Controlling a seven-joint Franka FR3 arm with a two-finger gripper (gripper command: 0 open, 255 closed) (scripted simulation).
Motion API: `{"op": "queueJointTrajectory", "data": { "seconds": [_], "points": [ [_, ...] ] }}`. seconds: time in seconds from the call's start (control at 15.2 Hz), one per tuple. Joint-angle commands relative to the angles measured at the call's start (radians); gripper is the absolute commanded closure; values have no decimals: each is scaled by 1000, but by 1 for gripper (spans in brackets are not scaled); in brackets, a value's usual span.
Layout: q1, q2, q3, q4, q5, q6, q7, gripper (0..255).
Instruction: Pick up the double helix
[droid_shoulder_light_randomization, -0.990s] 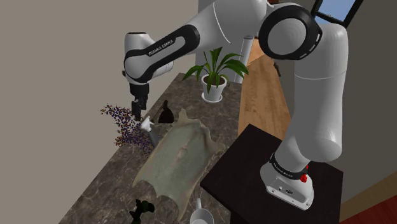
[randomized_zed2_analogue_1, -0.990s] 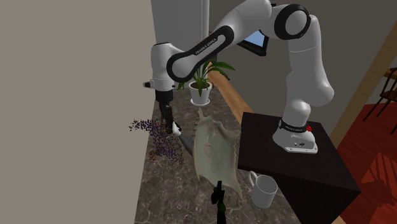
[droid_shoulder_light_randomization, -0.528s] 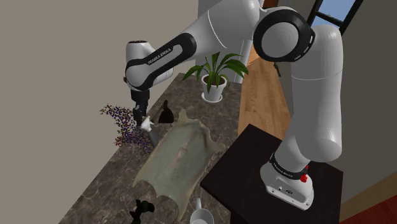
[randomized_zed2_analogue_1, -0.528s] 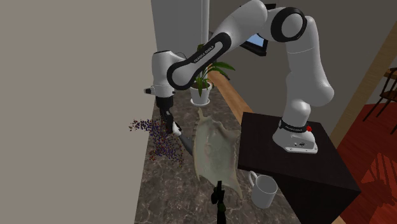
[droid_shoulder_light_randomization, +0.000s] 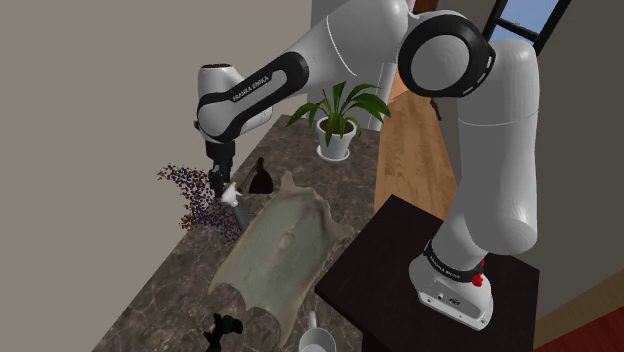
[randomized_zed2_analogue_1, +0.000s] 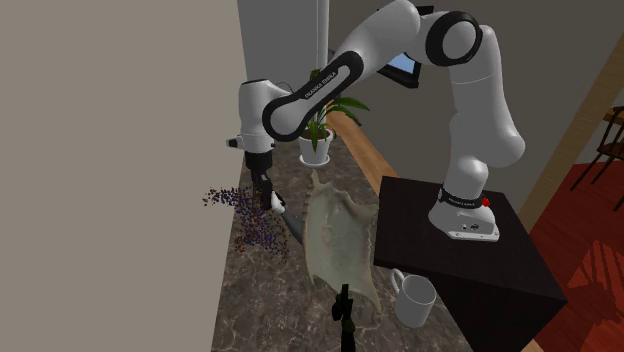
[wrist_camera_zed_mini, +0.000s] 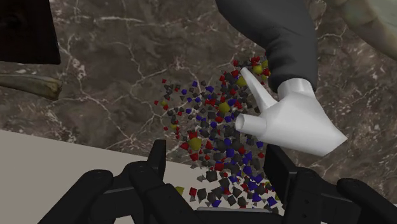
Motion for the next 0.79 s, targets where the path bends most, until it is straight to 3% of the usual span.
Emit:
{"op": "queueJointTrajectory", "data": {
  "seconds": [0.0,0.73],
  "points": [
    [0,3,1,0,1,2,-2,255],
    [-1,-67,-2,51,-5,-118,16,255]
  ]
}}
